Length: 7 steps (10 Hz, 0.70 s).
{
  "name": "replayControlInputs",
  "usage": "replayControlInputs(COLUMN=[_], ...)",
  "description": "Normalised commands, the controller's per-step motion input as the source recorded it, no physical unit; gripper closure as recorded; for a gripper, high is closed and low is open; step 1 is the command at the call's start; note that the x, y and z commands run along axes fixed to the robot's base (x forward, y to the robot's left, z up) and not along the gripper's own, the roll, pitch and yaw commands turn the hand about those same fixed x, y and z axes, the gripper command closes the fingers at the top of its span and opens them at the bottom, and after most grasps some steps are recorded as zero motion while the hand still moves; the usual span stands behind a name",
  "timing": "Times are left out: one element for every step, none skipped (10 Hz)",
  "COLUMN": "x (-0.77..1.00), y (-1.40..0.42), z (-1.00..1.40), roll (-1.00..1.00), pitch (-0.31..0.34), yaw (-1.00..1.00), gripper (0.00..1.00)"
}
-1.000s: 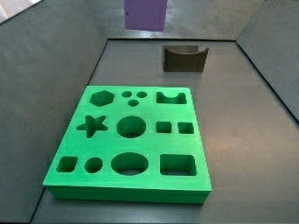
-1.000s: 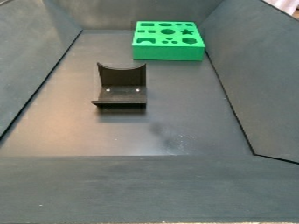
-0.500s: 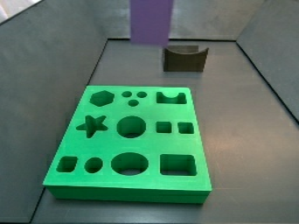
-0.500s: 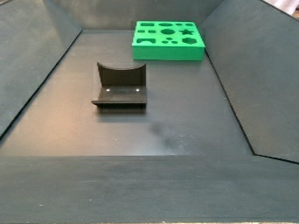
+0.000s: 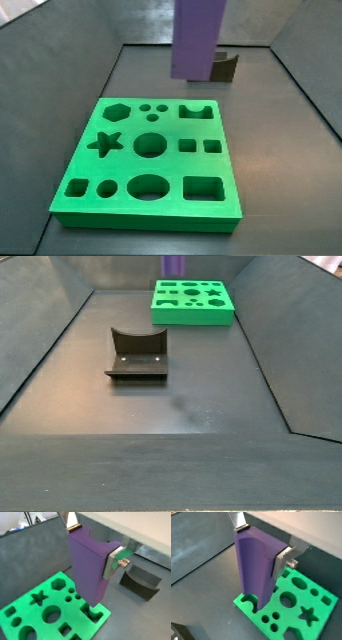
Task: Pick up the arch object. Move up. Place the arch object on the fixture. Regrasp the arch object. Move to above the board. Insert the arch object.
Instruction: Insert the arch object.
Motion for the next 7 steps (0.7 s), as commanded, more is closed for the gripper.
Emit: replayControlInputs(x=[1.0,1.0,0.99,0.18,0.08,0.51,0.09], y=[-0.12,-0.13,-0.1,0.09,0.07,0.14,0.0], z=[-0.54,-0.52,-0.47,0.0,-0.07,-0.38,-0.48], roll=[0.32,0.33,0.33,-0.05,-0.03,-0.22,-0.18], pitch=[0.111,0.124,0.16,0.079,0.0,0.0,-0.101], yaw=[0.0,0.0,0.0,-0.18,0.0,-0.12,-0.29], gripper=[1.0,1.0,1.0,1.0,1.0,1.0,1.0])
